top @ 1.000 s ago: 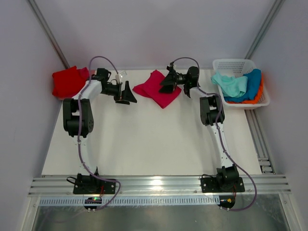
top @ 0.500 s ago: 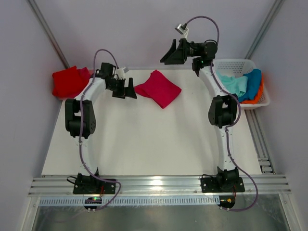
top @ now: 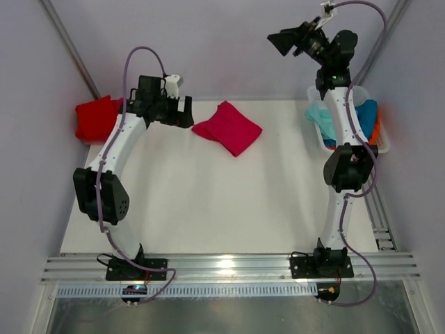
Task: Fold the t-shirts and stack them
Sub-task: Fold the tshirt
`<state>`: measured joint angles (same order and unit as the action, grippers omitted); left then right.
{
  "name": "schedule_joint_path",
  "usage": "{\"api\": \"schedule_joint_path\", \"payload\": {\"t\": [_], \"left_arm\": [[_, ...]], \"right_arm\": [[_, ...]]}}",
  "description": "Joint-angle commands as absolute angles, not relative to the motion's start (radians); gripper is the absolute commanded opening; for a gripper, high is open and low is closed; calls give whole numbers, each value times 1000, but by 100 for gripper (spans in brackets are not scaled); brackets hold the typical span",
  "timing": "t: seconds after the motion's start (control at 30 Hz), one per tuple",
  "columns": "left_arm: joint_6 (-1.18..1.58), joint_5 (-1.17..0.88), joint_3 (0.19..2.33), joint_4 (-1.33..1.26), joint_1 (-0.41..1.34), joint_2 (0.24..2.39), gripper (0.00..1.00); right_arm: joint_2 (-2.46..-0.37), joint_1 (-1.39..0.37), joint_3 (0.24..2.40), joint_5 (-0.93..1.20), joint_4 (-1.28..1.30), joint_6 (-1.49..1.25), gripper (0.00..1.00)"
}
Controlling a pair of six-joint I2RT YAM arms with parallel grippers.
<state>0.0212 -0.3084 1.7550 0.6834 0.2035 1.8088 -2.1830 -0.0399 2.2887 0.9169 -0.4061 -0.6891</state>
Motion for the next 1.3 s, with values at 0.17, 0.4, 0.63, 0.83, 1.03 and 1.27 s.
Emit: {"api": "schedule_joint_path", "payload": {"t": [0.17, 0.4, 0.63, 0.83, 1.03, 1.27], "left_arm": [[198, -440, 1644, 537, 78, 1792, 99], [351, -443, 1525, 384, 32, 1795, 99], [446, -474, 1444, 319, 32, 1804, 99], [465, -511, 1436, 316, 32, 1830, 99], [517, -505, 1384, 267, 34, 1851, 99], [568, -503, 1354, 219, 37, 1890, 99]], "right_arm": [[-2088, -41, 2097, -167, 236, 266, 99], [-1898, -60, 1565, -325, -107, 483, 99], [-1882, -110, 1546, -321, -49, 503, 99], [-1893, -192, 1545, -327, -66, 554, 99], [-1936, -251, 1525, -340, -103, 560, 99], [-2046, -267, 1539, -376, -133, 549, 99]]}}
